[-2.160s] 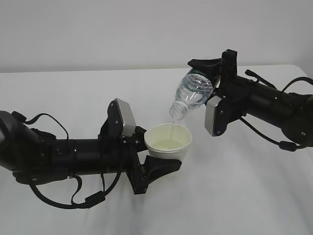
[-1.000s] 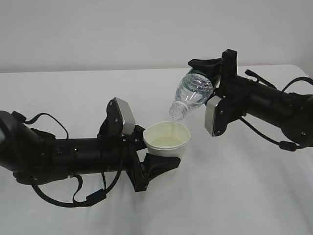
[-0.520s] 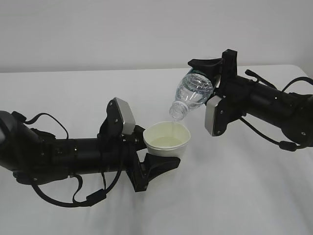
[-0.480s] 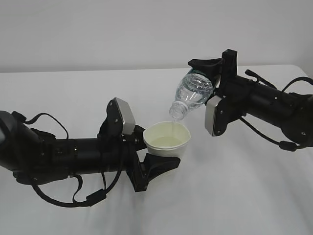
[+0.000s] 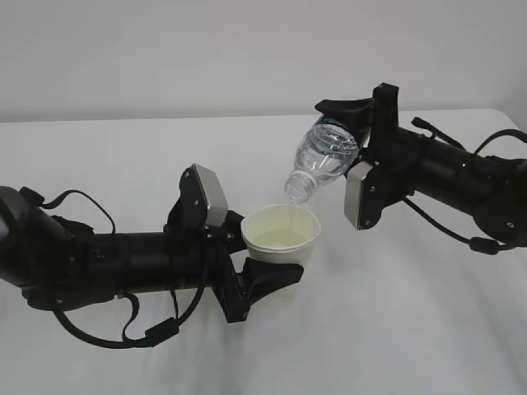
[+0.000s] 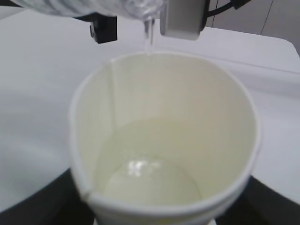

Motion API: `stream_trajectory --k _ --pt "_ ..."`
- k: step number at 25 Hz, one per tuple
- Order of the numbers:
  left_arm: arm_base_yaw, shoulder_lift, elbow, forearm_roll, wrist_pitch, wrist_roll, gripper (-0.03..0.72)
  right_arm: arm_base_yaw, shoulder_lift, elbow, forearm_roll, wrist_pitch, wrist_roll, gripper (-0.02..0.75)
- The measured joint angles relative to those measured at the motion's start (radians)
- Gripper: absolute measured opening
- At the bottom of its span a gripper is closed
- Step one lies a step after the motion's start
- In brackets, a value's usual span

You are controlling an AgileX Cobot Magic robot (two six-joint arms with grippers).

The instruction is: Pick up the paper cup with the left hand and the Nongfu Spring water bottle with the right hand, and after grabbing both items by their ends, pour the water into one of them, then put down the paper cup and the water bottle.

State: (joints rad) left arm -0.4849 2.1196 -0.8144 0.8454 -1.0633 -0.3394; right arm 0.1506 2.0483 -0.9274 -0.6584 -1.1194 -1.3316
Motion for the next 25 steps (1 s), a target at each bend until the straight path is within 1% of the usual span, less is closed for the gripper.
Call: stream_trajectory --k 8,15,25 --pt "0.0 0.0 0.0 0.0 0.0 0.0 0.484 0.0 0.0 0.0 -0.021 0.0 0.0 0.466" --pt "-0.023 0.0 0.0 0.0 0.0 0.0 0.484 0.0 0.0 0.0 -0.023 0.0 0.0 0.466" --pt "-0.023 0.0 0.0 -0.004 0.0 0.0 0.484 0.0 0.0 0.0 -0.025 0.0 0.0 0.466"
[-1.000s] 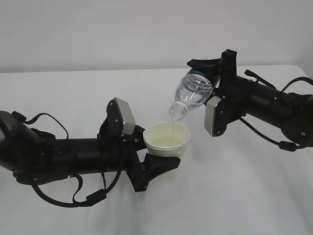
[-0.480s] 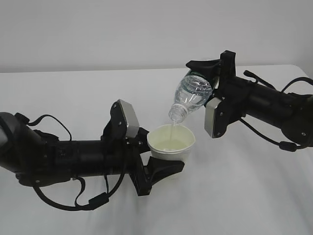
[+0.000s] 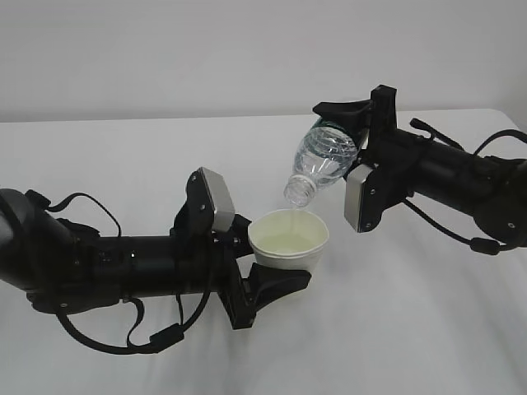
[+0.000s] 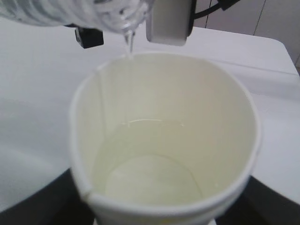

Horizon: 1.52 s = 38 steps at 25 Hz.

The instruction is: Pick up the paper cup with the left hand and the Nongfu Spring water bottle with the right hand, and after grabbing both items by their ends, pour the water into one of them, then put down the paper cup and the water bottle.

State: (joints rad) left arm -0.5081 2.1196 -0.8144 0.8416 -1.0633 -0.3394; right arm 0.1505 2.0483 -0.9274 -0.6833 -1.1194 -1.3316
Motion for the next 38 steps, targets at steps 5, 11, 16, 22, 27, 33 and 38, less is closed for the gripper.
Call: stream_trajectory --k 5,11,16,22,27,33,38 --pt "0.0 0.0 0.0 0.0 0.0 0.0 0.484 0.0 0.0 0.0 0.0 0.0 0.0 0.466" --pt "0.0 0.0 0.0 -0.004 0.0 0.0 0.484 0.0 0.0 0.0 0.0 0.0 -0.002 0.466" --pt "0.0 0.0 0.0 -0.029 0.0 0.0 0.484 0.0 0.0 0.0 0.0 0.0 -0.017 0.466" --pt "0.0 0.0 0.0 -0.038 0.0 0.0 0.484 0.0 0.0 0.0 0.0 0.0 -0.022 0.466" --pt "0.0 0.0 0.0 -0.041 0.0 0.0 0.484 0.0 0.0 0.0 0.0 0.0 -0.024 0.466" --pt "0.0 0.0 0.0 -0.041 0.0 0.0 0.484 0.0 0.0 0.0 0.0 0.0 -0.041 0.466" --pt "0.0 0.0 0.0 -0.041 0.0 0.0 0.484 0.0 0.0 0.0 0.0 0.0 -0.043 0.466"
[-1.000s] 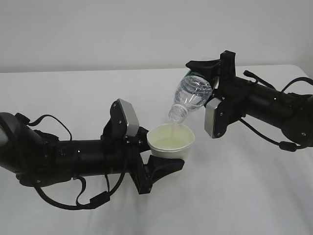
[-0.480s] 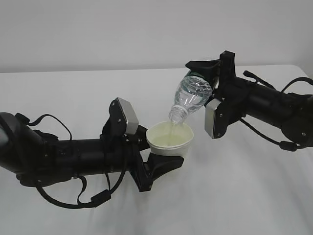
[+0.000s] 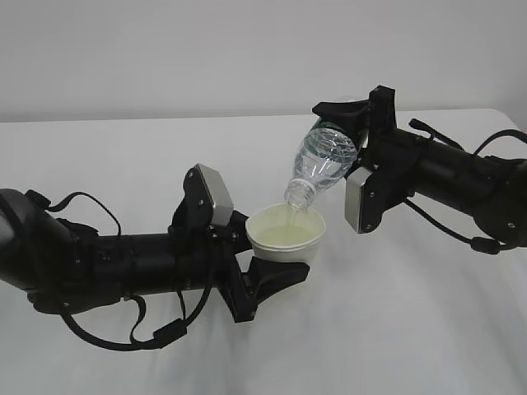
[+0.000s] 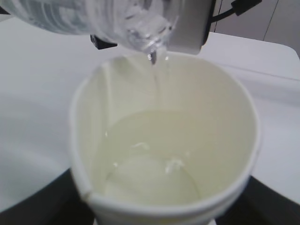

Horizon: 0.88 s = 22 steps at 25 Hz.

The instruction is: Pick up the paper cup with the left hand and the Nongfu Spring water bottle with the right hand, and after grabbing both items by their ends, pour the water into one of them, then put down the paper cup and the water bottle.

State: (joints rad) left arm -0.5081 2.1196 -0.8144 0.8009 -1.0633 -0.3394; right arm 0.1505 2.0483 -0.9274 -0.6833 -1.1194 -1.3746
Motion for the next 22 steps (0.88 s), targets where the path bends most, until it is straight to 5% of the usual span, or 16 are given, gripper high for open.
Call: stream_trajectory --k 22 --pt "0.0 0.0 0.0 0.0 0.002 0.0 0.484 0.0 0.0 0.0 0.002 -0.005 -0.025 0.466"
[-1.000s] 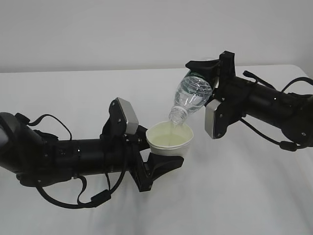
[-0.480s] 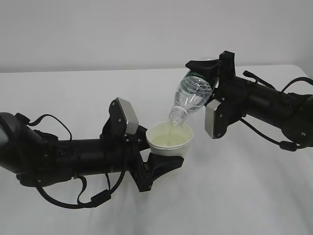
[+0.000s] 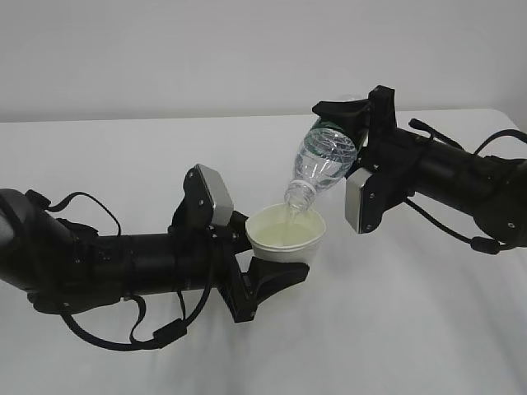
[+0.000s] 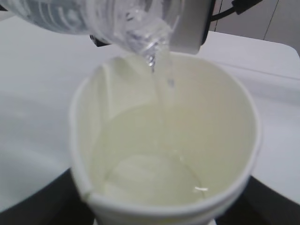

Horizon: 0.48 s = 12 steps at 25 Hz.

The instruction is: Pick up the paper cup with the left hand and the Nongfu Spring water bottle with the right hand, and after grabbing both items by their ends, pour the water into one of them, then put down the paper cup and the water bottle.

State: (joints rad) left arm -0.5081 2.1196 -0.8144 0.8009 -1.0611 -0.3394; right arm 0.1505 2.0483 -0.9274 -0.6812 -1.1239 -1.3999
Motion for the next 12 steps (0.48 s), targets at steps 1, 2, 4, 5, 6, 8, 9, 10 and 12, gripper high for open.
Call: stream_trajectory --k 1,2,4,5,6,8,9,10,12 --pt "0.0 0.0 0.0 0.0 0.0 0.0 0.484 0.0 0.0 0.0 0.0 -0.001 0.0 0.466" --pt "0.0 0.0 0.0 0.0 0.0 0.0 0.484 0.0 0.0 0.0 0.0 -0.001 0.0 0.466" --pt "0.0 0.0 0.0 0.0 0.0 0.0 0.484 0.0 0.0 0.0 0.0 -0.001 -0.002 0.466" --pt "0.0 0.0 0.0 0.0 0.0 0.0 0.484 0.0 0.0 0.0 0.0 -0.001 -0.002 0.466" --pt "0.0 0.0 0.0 0.0 0.0 0.0 0.484 0.0 0.0 0.0 0.0 -0.002 -0.002 0.466" --pt "0.0 0.0 0.0 0.0 0.0 0.0 0.484 0.0 0.0 0.0 0.0 -0.002 -0.002 0.466" --pt "0.0 0.0 0.0 0.0 0.001 0.0 0.484 0.0 0.0 0.0 0.0 -0.002 -0.002 0.466" --pt "0.0 0.0 0.0 0.0 0.001 0.0 0.484 0.0 0.0 0.0 0.0 -0.002 -0.002 0.466" --pt "0.0 0.0 0.0 0.0 0.001 0.0 0.484 0.0 0.0 0.0 0.0 -0.002 -0.002 0.466"
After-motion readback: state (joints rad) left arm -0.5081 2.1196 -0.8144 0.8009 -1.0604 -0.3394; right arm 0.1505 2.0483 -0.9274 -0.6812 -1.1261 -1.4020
